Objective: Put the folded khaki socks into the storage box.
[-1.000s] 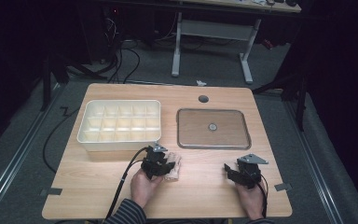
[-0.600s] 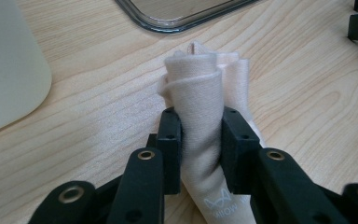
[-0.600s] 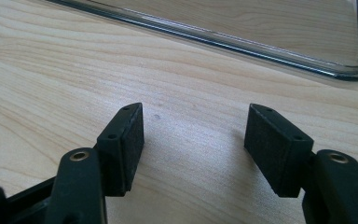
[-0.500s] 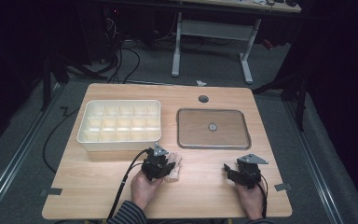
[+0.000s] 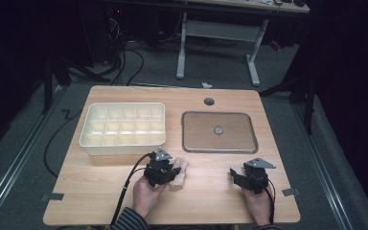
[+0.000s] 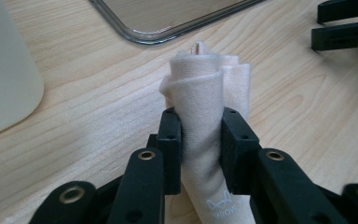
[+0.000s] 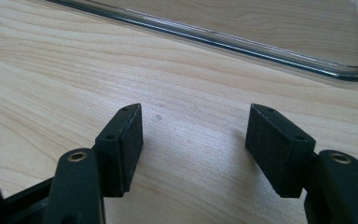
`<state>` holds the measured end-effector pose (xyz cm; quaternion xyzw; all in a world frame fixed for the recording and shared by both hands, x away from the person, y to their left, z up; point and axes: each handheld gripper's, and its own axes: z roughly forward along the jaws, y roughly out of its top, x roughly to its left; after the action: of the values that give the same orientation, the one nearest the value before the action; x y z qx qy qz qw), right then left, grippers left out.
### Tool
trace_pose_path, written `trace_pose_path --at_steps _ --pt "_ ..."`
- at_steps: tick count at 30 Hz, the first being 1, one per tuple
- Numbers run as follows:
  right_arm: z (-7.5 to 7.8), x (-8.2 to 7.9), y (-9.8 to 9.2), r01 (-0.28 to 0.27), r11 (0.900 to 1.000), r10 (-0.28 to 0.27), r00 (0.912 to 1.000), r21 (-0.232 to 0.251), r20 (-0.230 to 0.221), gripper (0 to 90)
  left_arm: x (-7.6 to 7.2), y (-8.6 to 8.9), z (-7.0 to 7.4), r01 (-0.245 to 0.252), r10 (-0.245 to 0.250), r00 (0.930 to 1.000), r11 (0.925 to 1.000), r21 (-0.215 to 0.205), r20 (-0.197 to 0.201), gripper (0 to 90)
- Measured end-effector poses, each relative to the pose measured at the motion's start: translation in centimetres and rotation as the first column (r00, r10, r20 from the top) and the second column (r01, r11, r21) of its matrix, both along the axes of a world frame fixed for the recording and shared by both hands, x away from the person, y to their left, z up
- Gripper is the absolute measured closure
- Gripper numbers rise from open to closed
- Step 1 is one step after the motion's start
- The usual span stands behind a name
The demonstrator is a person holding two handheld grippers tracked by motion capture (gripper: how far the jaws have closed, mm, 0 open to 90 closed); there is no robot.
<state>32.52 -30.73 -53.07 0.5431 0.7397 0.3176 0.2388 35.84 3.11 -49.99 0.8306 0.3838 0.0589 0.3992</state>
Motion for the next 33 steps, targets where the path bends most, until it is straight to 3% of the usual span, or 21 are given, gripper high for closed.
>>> trace_pose_path --at_steps 12,25,27,33 --pt "0.0 0.0 0.0 -0.003 1.000 0.003 1.0000 -0.003 0.002 36.6 0.1 1.8 1.6 -0.018 0.017 0.9997 0.9977 -0.065 -0.016 72.3" --pt "0.0 0.0 0.0 -0.006 1.000 0.006 1.0000 -0.001 0.001 36.4 0.6 3.1 2.5 -0.034 0.032 0.9993 0.9947 -0.097 -0.020 72.2" --pt "0.0 0.0 0.0 -0.007 1.000 0.007 1.0000 0.001 0.001 36.4 0.6 3.4 3.0 -0.045 0.043 0.9988 0.9908 -0.127 -0.022 72.2" --pt "0.0 0.1 -0.1 -0.012 1.000 0.012 0.9999 0.014 -0.001 36.2 0.8 4.0 3.4 -0.058 0.057 0.9982 0.9934 -0.098 -0.022 72.3"
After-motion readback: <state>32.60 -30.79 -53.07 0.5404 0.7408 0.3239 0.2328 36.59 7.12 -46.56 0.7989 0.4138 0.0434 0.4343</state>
